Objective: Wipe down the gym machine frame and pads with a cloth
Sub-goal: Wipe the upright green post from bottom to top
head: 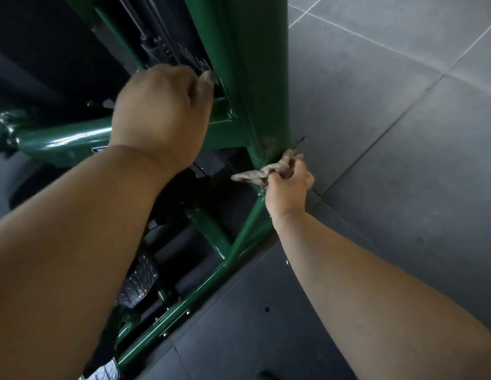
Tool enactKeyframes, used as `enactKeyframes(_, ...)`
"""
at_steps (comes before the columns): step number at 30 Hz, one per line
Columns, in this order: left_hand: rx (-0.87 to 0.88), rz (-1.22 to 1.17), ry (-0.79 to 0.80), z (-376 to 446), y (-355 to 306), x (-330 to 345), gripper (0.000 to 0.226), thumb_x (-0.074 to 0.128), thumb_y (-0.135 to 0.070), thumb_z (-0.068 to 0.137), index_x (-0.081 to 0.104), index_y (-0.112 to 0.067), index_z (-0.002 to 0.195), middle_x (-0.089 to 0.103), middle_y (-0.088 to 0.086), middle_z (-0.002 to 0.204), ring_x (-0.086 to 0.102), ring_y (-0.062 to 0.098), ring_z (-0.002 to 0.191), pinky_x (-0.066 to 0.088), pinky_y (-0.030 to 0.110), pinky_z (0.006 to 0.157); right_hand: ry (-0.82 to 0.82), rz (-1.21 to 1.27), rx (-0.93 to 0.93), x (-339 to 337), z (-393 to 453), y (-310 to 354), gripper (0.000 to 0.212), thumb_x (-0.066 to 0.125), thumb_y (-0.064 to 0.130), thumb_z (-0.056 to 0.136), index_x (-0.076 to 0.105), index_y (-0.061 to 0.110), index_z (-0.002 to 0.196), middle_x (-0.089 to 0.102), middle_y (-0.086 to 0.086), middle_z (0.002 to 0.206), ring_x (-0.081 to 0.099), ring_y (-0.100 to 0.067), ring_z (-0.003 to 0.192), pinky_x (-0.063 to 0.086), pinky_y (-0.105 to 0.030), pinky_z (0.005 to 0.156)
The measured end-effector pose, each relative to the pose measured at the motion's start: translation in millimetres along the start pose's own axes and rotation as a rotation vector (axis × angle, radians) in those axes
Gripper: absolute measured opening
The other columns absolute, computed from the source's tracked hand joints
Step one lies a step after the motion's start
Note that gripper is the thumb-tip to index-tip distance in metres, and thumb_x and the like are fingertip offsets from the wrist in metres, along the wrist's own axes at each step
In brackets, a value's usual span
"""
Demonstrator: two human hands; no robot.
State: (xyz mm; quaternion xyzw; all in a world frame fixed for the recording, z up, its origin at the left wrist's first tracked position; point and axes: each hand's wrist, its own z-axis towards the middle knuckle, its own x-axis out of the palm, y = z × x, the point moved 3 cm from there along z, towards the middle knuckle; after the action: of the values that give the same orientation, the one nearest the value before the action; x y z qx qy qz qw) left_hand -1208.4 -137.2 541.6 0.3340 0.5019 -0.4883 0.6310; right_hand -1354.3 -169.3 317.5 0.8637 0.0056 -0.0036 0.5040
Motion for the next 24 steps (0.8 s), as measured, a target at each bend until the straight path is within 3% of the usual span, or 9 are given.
enactKeyframes(1, 0.007, 0.004, 0.077, 9, 4, 13, 0.048, 0.031, -0.045, 0.108, 0.06, -0.013, 0.086, 0.061, 0.007, 0.083, 0.056, 0.033, 0.08, 0.041, 0.038, 0.068, -0.013, -0.007, 0.028, -2, 2, -2, 0.066, 0.051, 0.008, 0.099, 0.037, 0.033, 0.159, 0.024, 0.009, 0.14, 0.059, -0.02, 0.113, 0.049, -0.022, 0.085)
enactKeyframes(3, 0.02, -0.011, 0.082, 21, 6, 32, 0.045, 0.031, -0.041, 0.104, 0.06, -0.012, 0.088, 0.06, 0.009, 0.086, 0.055, 0.035, 0.081, 0.043, 0.042, 0.067, -0.012, 0.012, 0.031, -1, 3, -2, 0.07, 0.048, 0.007, 0.1, 0.034, 0.037, 0.161, 0.028, 0.012, 0.138, 0.056, -0.016, 0.114, 0.047, -0.019, 0.084)
enactKeyframes(6, -0.074, -0.048, 0.057, 32, 2, 46, 0.029, 0.038, -0.032, 0.105, 0.052, -0.015, 0.085, 0.053, 0.006, 0.085, 0.046, 0.031, 0.079, 0.032, 0.039, 0.066, -0.023, 0.024, -0.069, 8, 1, 3, 0.07, 0.049, 0.005, 0.098, 0.034, 0.031, 0.162, 0.038, 0.007, 0.15, 0.051, -0.014, 0.131, 0.046, -0.027, 0.107)
enactKeyframes(8, -0.092, -0.089, 0.026, 37, 0, 49, 0.024, 0.043, -0.029, 0.104, 0.052, -0.018, 0.085, 0.053, 0.007, 0.086, 0.044, 0.029, 0.081, 0.032, 0.038, 0.068, -0.041, 0.027, -0.142, 15, -4, 7, 0.071, 0.05, 0.004, 0.097, 0.032, 0.024, 0.163, 0.038, 0.004, 0.153, 0.044, -0.009, 0.138, 0.036, -0.019, 0.115)
enactKeyframes(10, -0.048, -0.088, -0.009, 39, 3, 56, 0.025, 0.044, -0.027, 0.103, 0.059, -0.012, 0.091, 0.06, 0.012, 0.091, 0.049, 0.033, 0.085, 0.037, 0.039, 0.072, -0.058, 0.017, -0.21, 19, -8, 8, 0.072, 0.051, 0.006, 0.097, 0.029, 0.021, 0.164, 0.035, 0.004, 0.158, 0.036, -0.006, 0.144, 0.025, -0.003, 0.11)
enactKeyframes(13, 0.008, -0.059, -0.07, 37, 13, 66, 0.03, 0.04, -0.029, 0.103, 0.062, -0.01, 0.098, 0.063, 0.014, 0.095, 0.054, 0.036, 0.089, 0.039, 0.04, 0.083, -0.053, 0.035, -0.205, 21, -6, 0, 0.072, 0.048, 0.009, 0.099, 0.026, 0.022, 0.166, 0.028, 0.003, 0.167, 0.026, -0.006, 0.152, 0.017, 0.001, 0.107)
enactKeyframes(15, 0.021, -0.048, -0.086, 38, 16, 69, 0.031, 0.039, -0.031, 0.103, 0.061, -0.011, 0.093, 0.06, 0.011, 0.089, 0.052, 0.034, 0.084, 0.04, 0.04, 0.083, -0.056, 0.054, -0.111, 25, 7, -10, 0.07, 0.043, 0.008, 0.1, 0.026, 0.021, 0.166, 0.026, 0.0, 0.17, 0.025, -0.011, 0.155, 0.015, 0.005, 0.104)
enactKeyframes(19, 0.027, -0.058, -0.098, 35, 11, 67, 0.028, 0.04, -0.031, 0.104, 0.049, -0.017, 0.081, 0.047, 0.0, 0.079, 0.042, 0.026, 0.077, 0.032, 0.036, 0.073, -0.1, 0.12, 0.044, 27, 19, -7, 0.069, 0.036, 0.013, 0.098, 0.028, 0.027, 0.166, 0.028, 0.002, 0.17, 0.03, -0.017, 0.155, 0.022, -0.021, 0.12)
enactKeyframes(24, -0.033, -0.056, -0.025, 32, 6, 59, 0.026, 0.038, -0.029, 0.098, 0.038, -0.02, 0.074, 0.037, -0.004, 0.071, 0.036, 0.026, 0.073, 0.023, 0.036, 0.065, -0.125, 0.254, -0.058, 46, -8, 18, 0.069, 0.029, 0.013, 0.104, 0.013, 0.033, 0.168, 0.01, 0.012, 0.174, 0.008, -0.004, 0.159, 0.006, -0.025, 0.127)
